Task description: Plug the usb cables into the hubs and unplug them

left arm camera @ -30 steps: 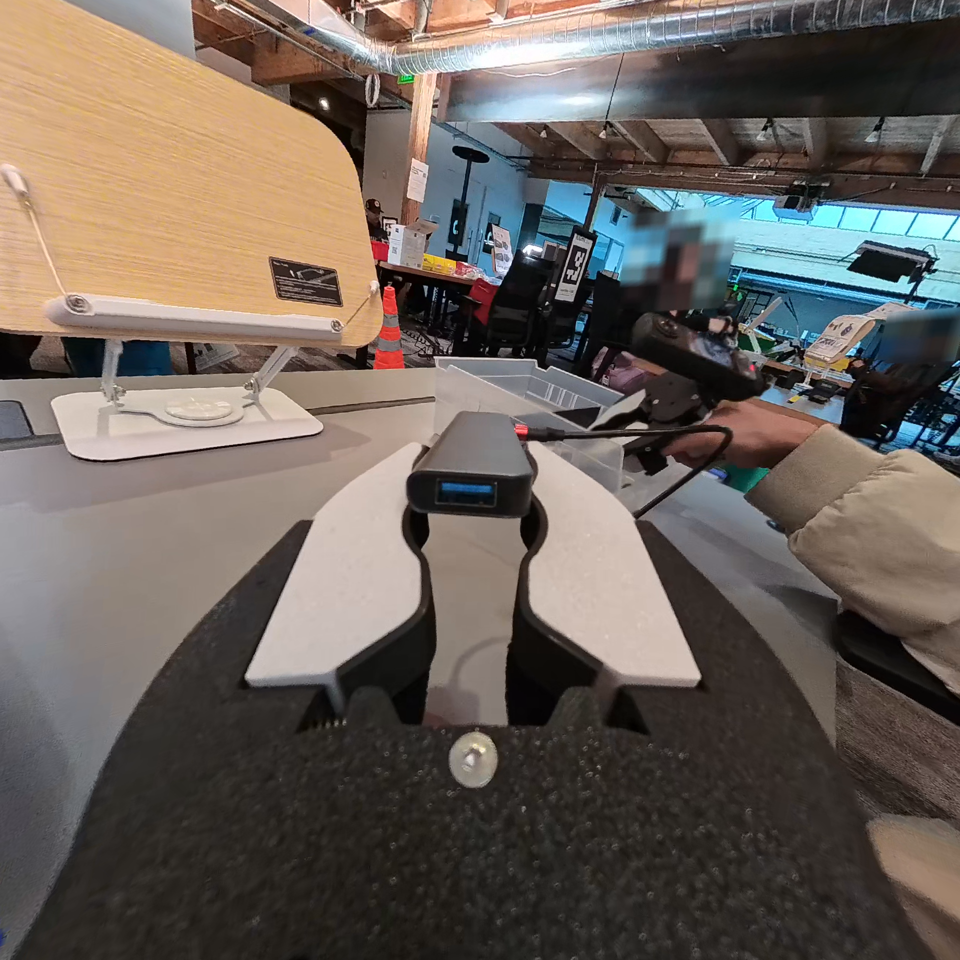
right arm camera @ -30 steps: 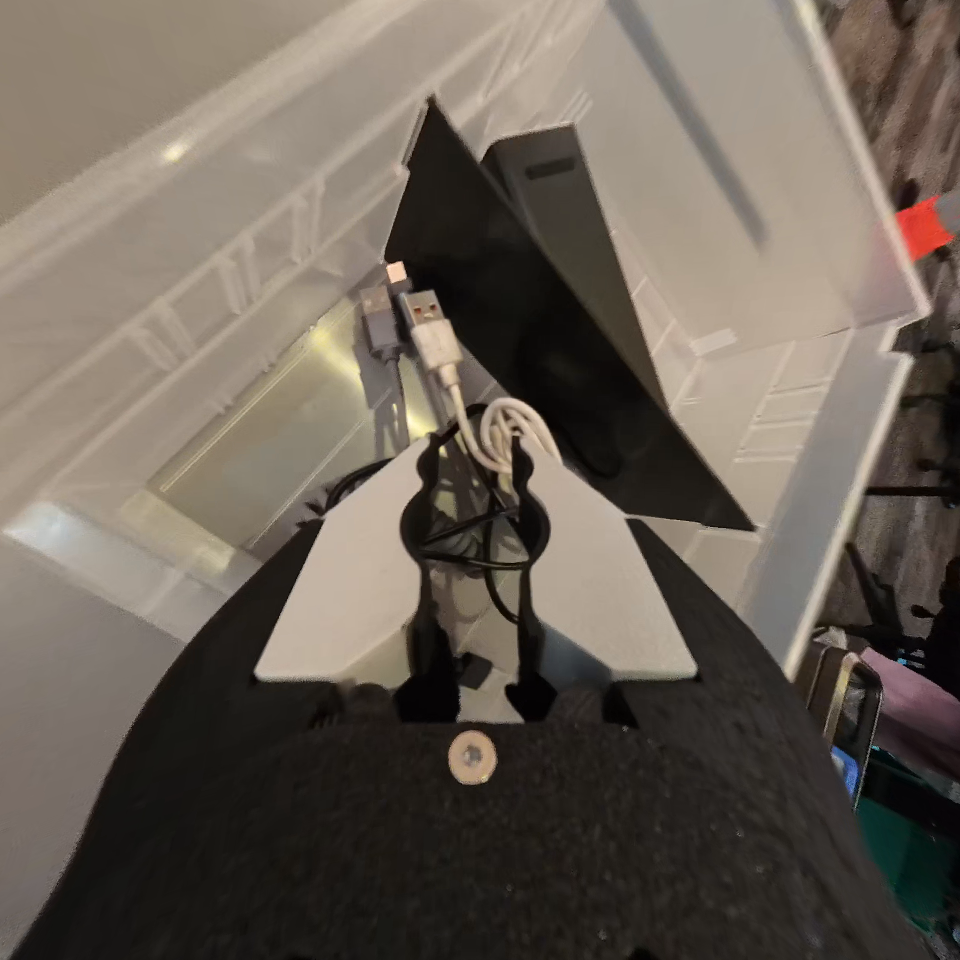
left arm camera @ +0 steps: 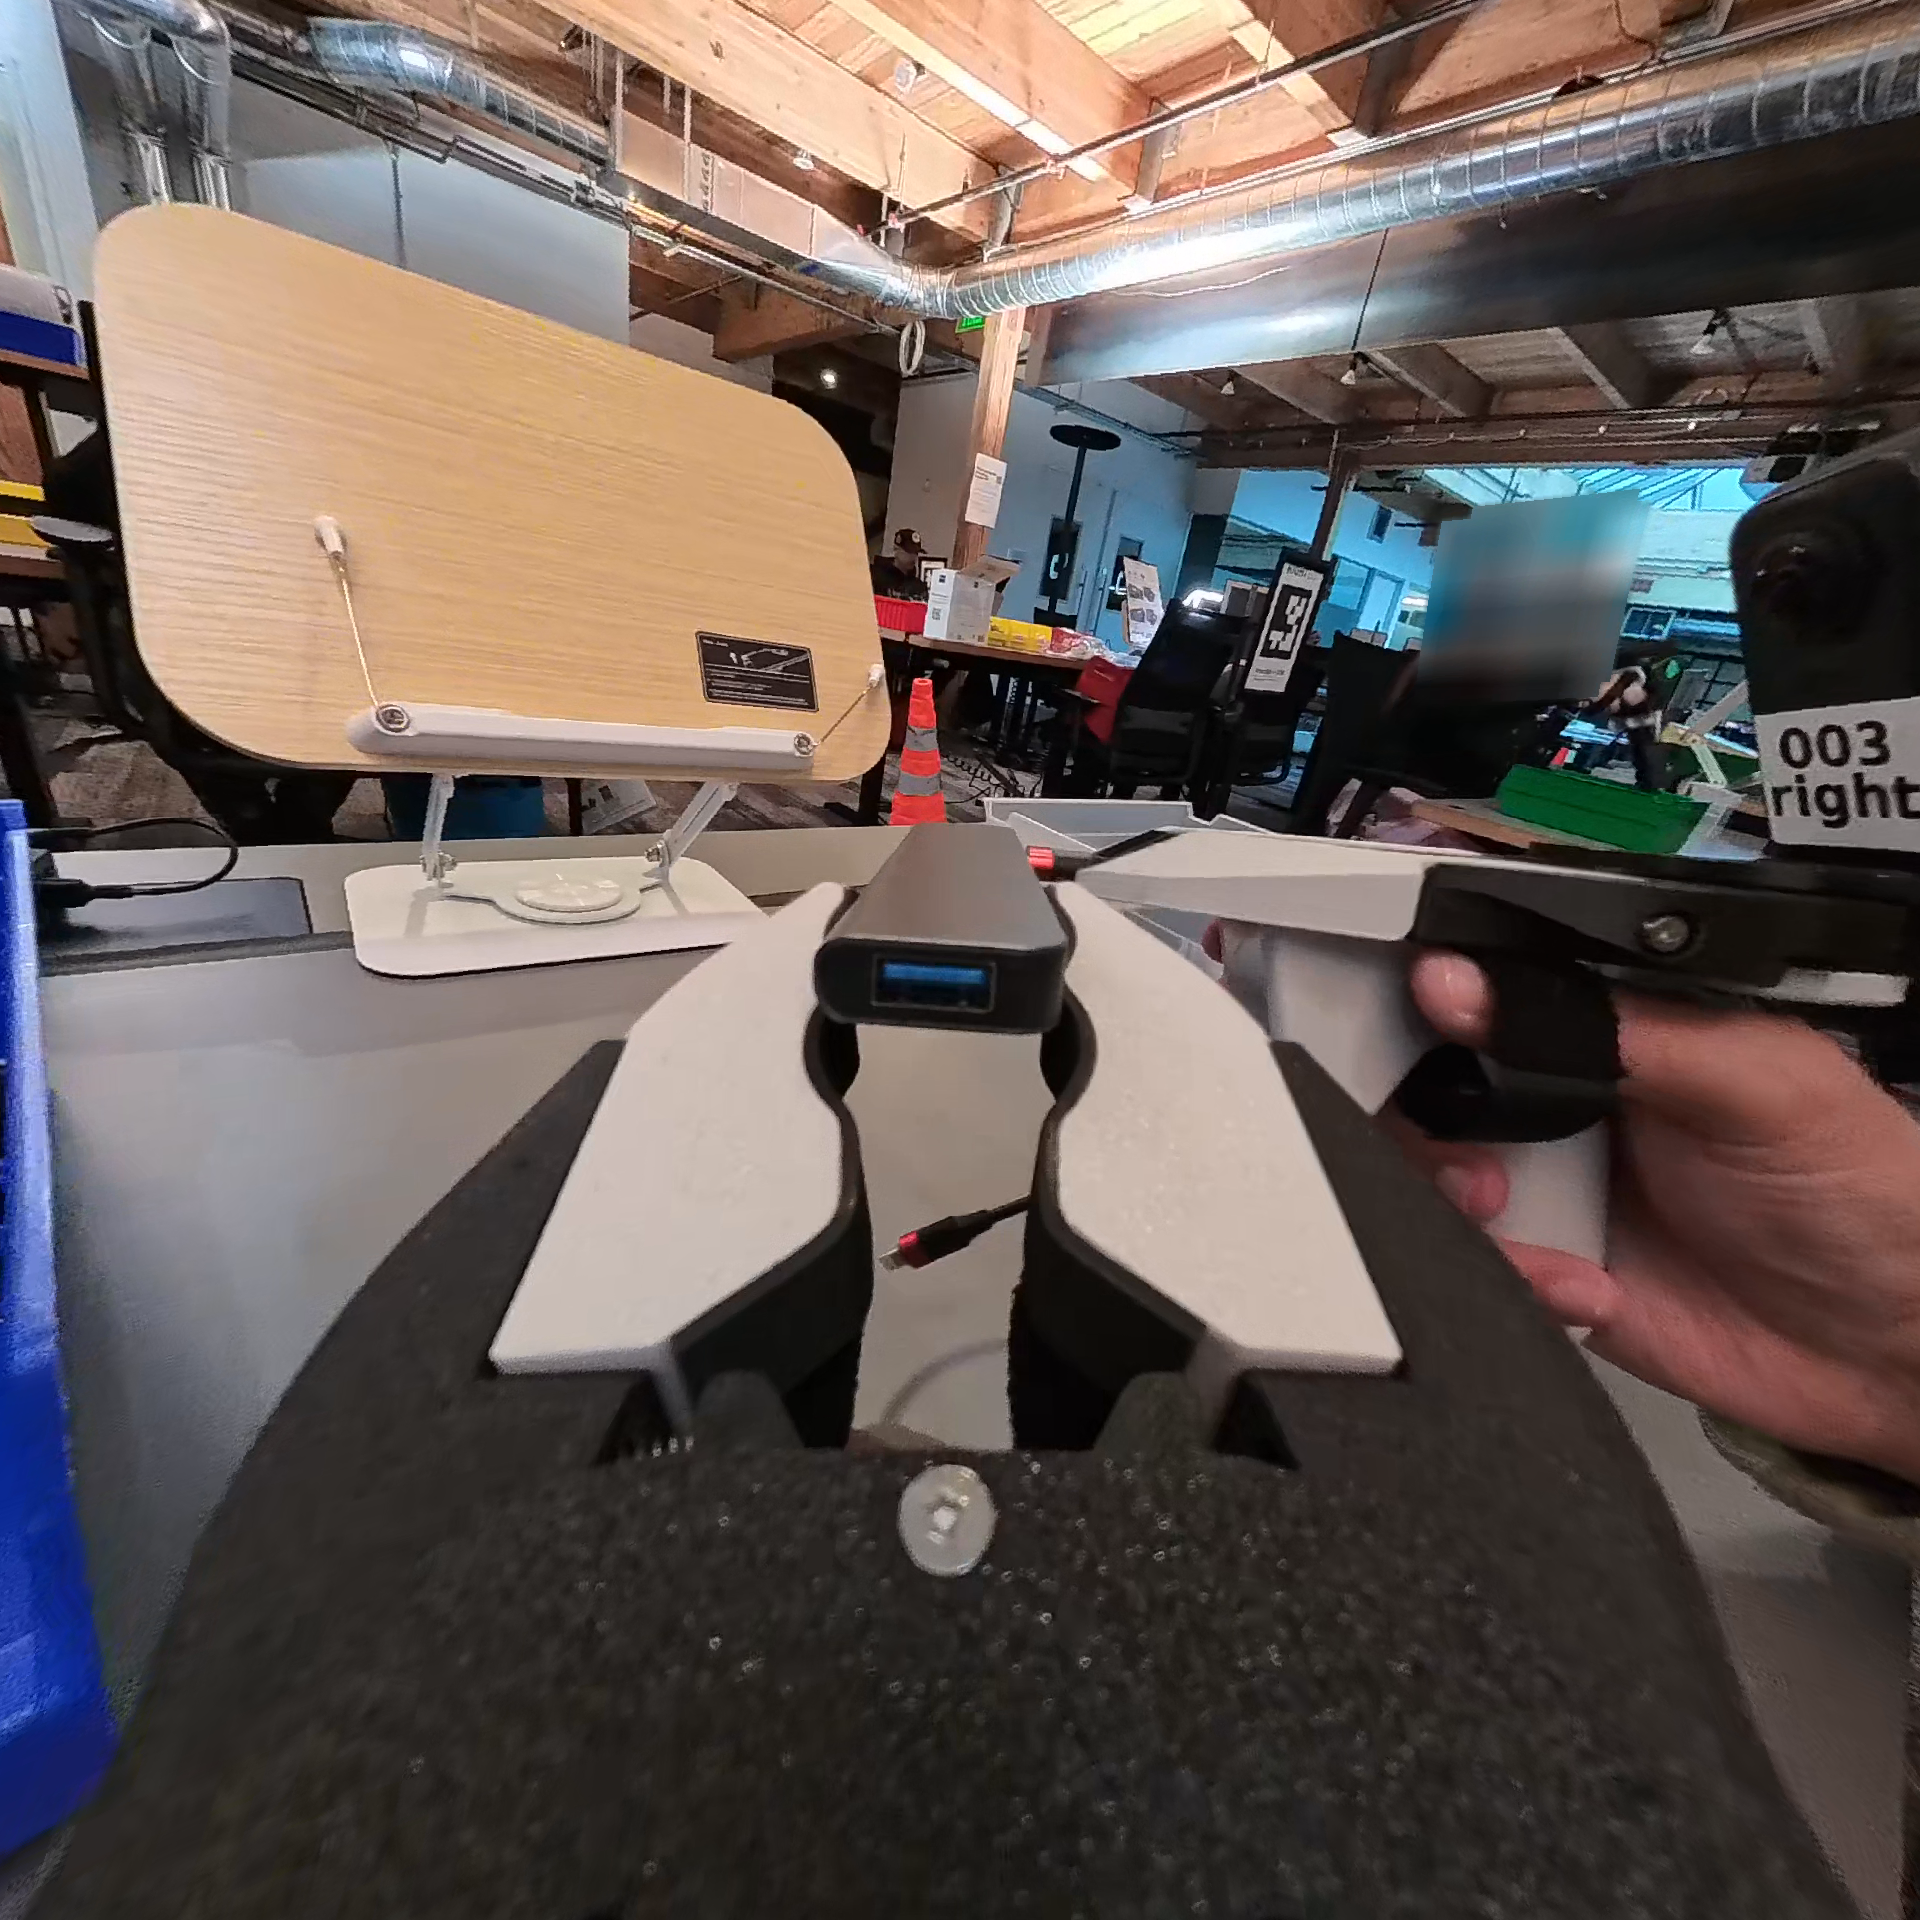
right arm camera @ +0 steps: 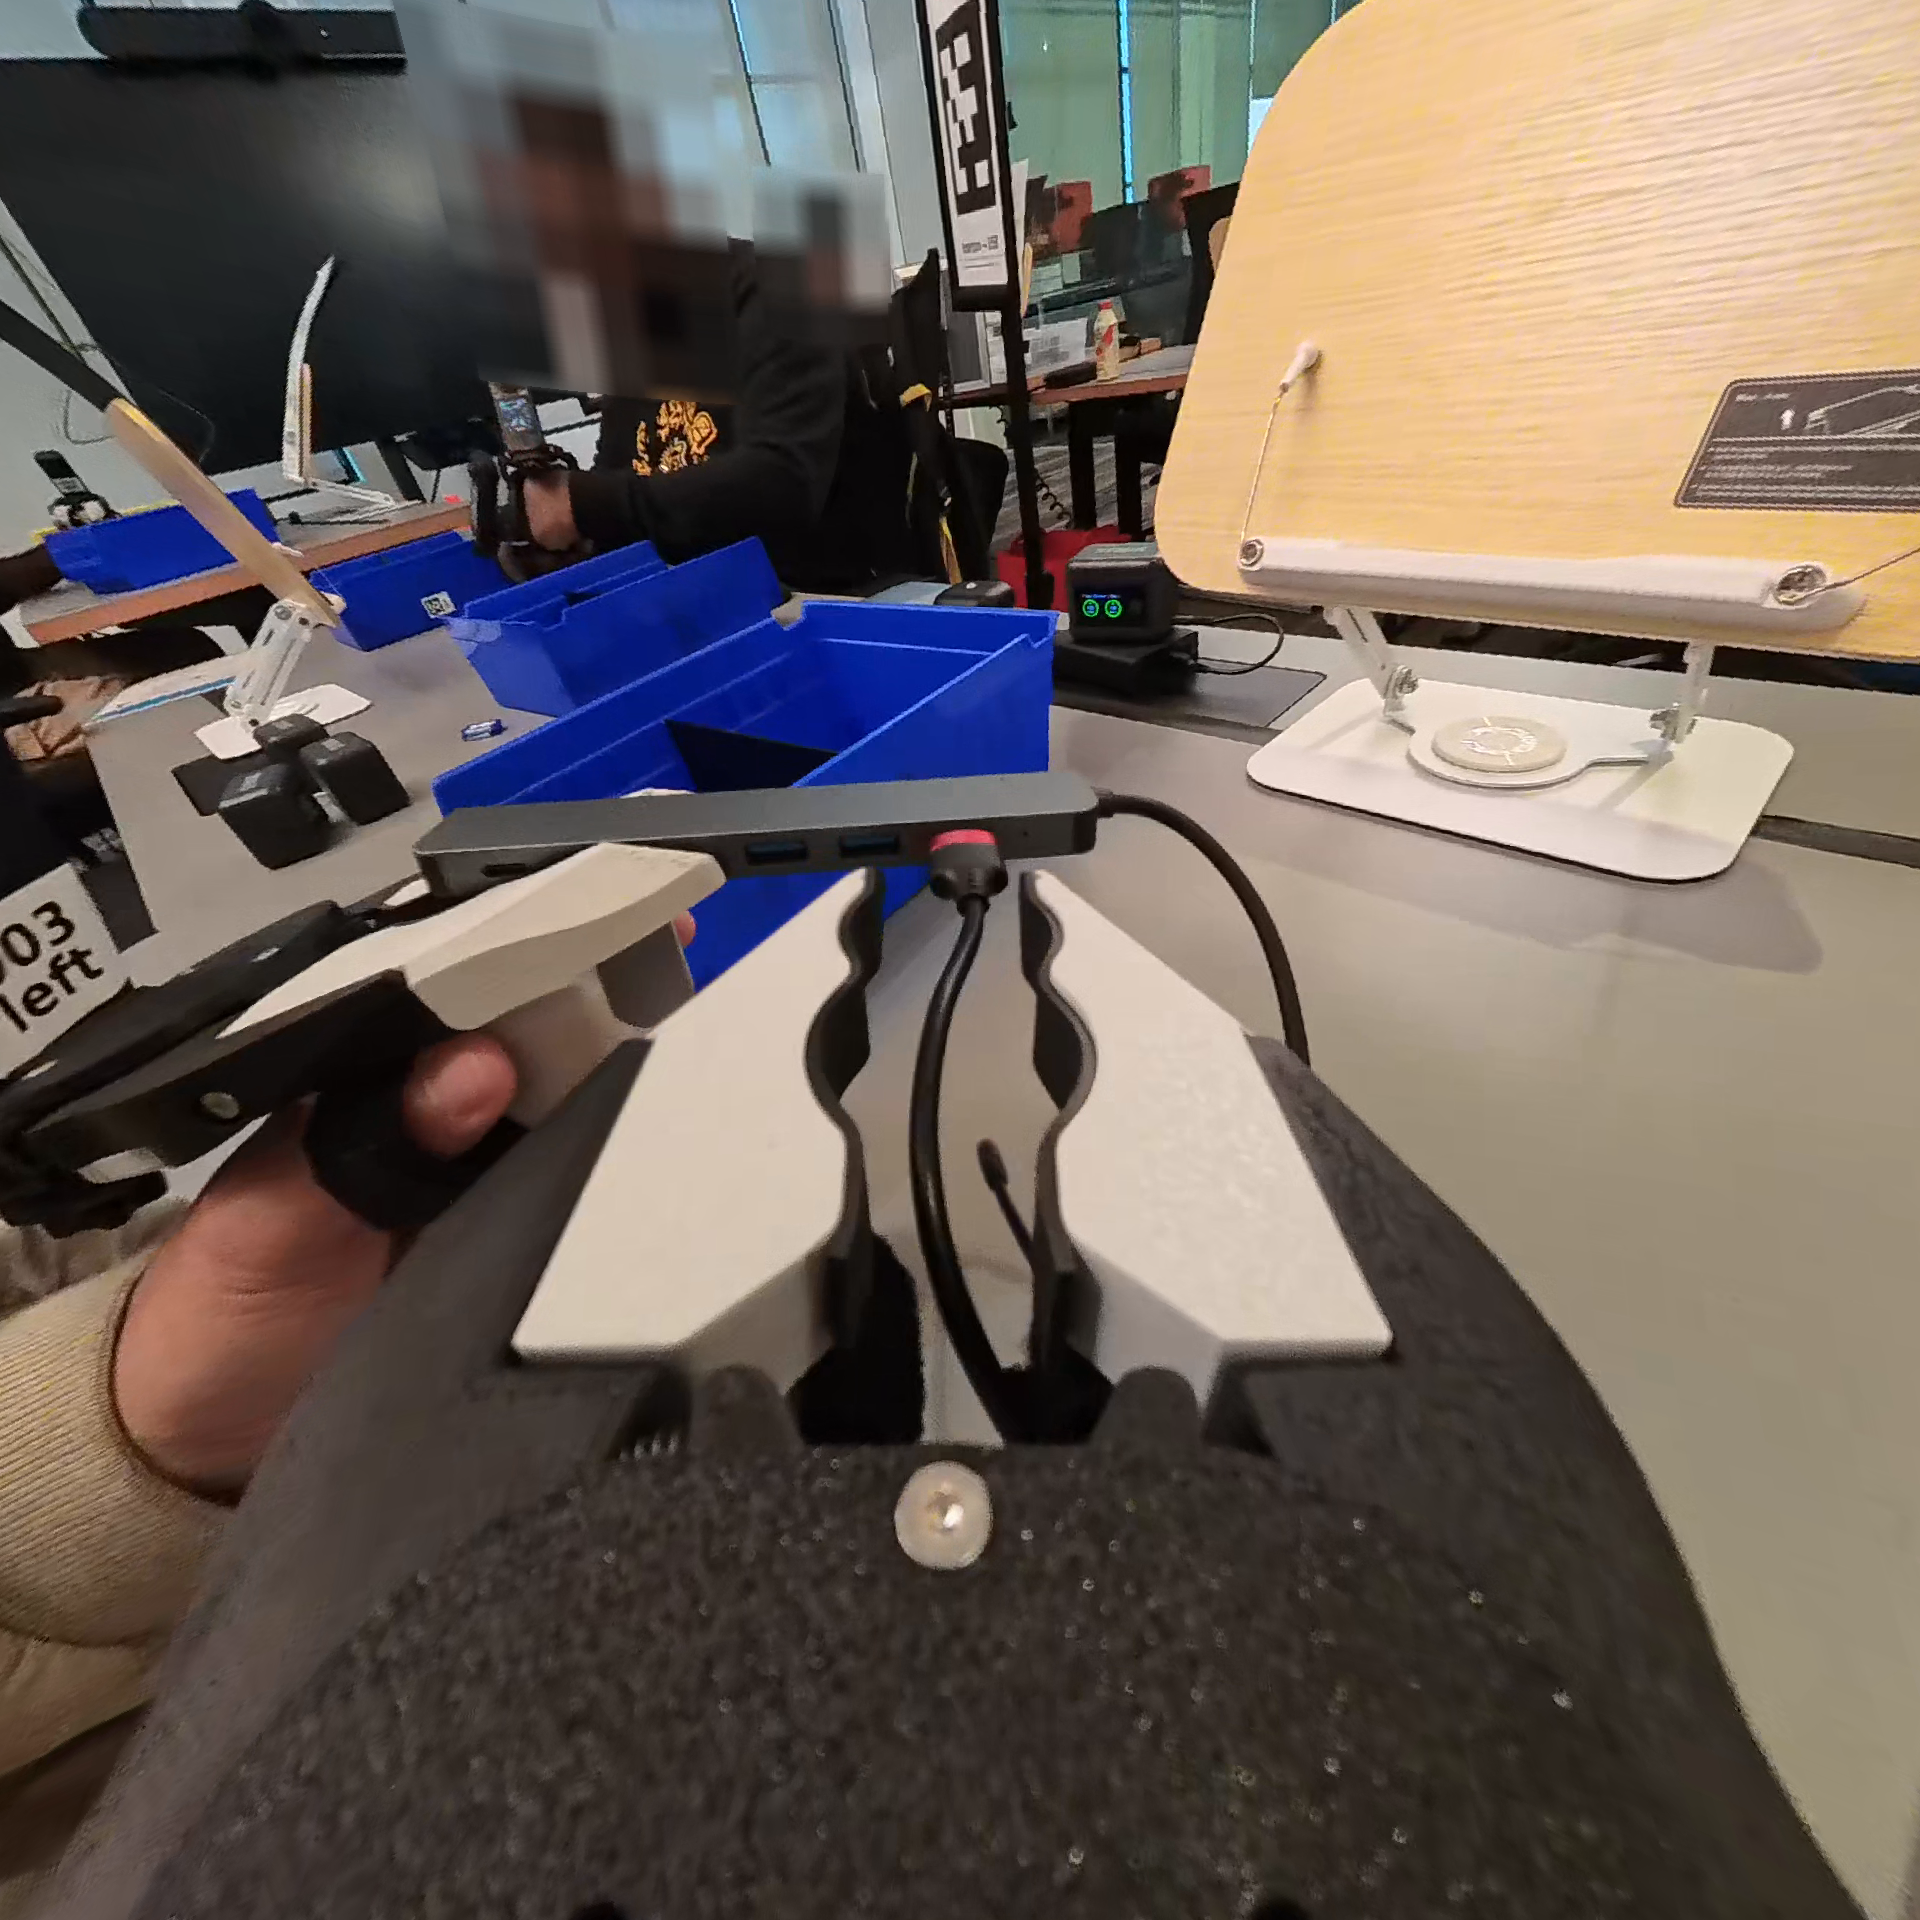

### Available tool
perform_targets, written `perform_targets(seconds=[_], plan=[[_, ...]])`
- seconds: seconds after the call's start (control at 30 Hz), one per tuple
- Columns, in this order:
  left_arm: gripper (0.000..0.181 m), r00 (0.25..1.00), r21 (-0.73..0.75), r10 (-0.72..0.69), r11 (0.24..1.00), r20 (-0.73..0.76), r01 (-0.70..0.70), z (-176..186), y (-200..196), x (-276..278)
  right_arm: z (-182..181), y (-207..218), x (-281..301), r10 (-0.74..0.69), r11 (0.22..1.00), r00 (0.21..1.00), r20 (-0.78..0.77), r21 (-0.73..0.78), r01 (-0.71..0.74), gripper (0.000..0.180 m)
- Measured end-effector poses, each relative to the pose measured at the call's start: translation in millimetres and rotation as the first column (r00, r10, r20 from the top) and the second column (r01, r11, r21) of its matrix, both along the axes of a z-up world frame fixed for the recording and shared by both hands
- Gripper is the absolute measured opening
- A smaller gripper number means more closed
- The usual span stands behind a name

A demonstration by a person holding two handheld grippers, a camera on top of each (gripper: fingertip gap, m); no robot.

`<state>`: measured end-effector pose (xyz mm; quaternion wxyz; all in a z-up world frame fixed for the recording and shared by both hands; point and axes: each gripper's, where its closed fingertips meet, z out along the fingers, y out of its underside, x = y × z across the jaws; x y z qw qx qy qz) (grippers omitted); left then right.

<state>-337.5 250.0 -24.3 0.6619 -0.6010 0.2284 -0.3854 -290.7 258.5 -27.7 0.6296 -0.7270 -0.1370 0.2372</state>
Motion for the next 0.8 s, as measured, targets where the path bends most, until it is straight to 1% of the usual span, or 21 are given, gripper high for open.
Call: perform_targets(seconds=[0.07, 0.1, 0.17, 0.27, 0.3, 0.33, 0.4, 0.43, 0.47, 0.5, 0.57, 0.6, 0.67, 0.7, 0.77, 0.8], plan=[[0.032, 0.999, -0.011, -0.043, 0.999, 0.012, 0.043, 0.3, -3.6, 4.2, -0.9, 1.7, 3.5, -0.02, 1.0, 1.0, 0.003, 0.005, 0.02, 0.024], [0.032, 0.998, -0.019, -0.058, 0.998, 0.025, 0.059, 0.7, -4.7, 5.4, -0.8, 1.9, 5.3, -0.027, 1.0, 1.0, 0.0, 0.01, 0.027, 0.02], [0.032, 0.998, -0.023, -0.063, 0.998, 0.027, 0.064, 0.2, -5.0, 6.9, 0.4, 0.7, 5.3, -0.022, 1.0, 1.0, -0.015, 0.016, 0.022, 0.015], [0.032, 0.999, 0.034, -0.022, 0.999, -0.05, 0.024, 0.6, -4.4, 5.6, -1.6, 0.7, 4.2, -0.007, 1.0, 1.0, 0.006, 0.016, 0.007, 0.014], [0.032, 0.997, 0.051, 0.0, 0.999, -0.071, 0.003, 2.1, -4.1, 4.8, -1.7, 0.5, 3.3, 0.005, 1.0, 1.0, -0.013, 0.004, -0.005, 0.014], [0.032, 0.996, 0.035, 0.05, 0.998, -0.076, -0.047, 1.5, 1.4, 0.0, -1.4, 0.5, 3.5, 0.008, 1.0, 1.0, -0.021, -0.001, -0.008, 0.014], [0.032, 0.973, -0.095, 0.229, 0.968, -0.043, -0.232, -10.6, 36.1, -38.6, 7.8, -3.4, 10.7, -0.023, 0.998, 1.0, -0.005, 0.061, 0.023, 0.014], [0.032, 0.968, -0.147, 0.251, 0.957, -0.004, -0.249, -14.0, 50.4, -58.2, 13.7, -6.1, 14.8, -0.034, 0.996, 0.999, 0.002, 0.085, 0.034, 0.014], [0.032, 0.97, -0.137, 0.242, 0.962, 0.028, -0.236, -9.2, 55.5, -69.5, 19.7, -8.4, 16.4, -0.026, 0.995, 1.0, -0.009, 0.097, 0.026, 0.014], [0.032, 0.977, -0.075, 0.212, 0.975, 0.026, -0.21, 1.2, 51.3, -69.2, 24.0, -10.2, 14.8, 0.006, 0.996, 1.0, -0.018, 0.094, -0.004, 0.014], [0.032, 0.984, 0.034, 0.17, 0.985, -0.049, -0.168, 13.9, 34.0, -52.6, 32.2, -9.8, 15.5, 0.061, 0.994, 0.998, -0.005, 0.09, -0.06, 0.014], [0.032, 0.986, 0.059, 0.149, 0.988, -0.08, -0.144, 13.0, 25.6, -43.2, 43.2, -9.2, 22.7, 0.066, 0.99, 0.998, 0.009, 0.125, -0.067, 0.014], [0.032, 0.993, 0.064, 0.08, 0.995, -0.086, -0.074, 5.8, 11.7, -28.3, 67.6, -3.9, 57.9, -0.003, 0.984, 0.999, 0.044, 0.176, -0.005, 0.014], [0.032, 0.997, 0.043, 0.028, 0.999, -0.072, -0.025, 2.4, 6.5, -22.2, 80.5, -2.5, 81.7, -0.041, 0.981, 0.998, 0.052, 0.19, 0.031, 0.014], [0.032, 0.999, 0.01, -0.026, 1.0, -0.047, 0.027, 0.0, 3.2, -15.3, 100.2, 1.0, 144.0, -0.169, 0.967, 0.984, 0.054, 0.202, 0.155, 0.015], [0.032, 0.999, 0.008, -0.03, 0.999, -0.043, 0.031, -0.4, 3.9, -13.6, 100.8, 3.7, 177.0, -0.234, 0.959, 0.97, 0.067, 0.18, 0.219, 0.014]])
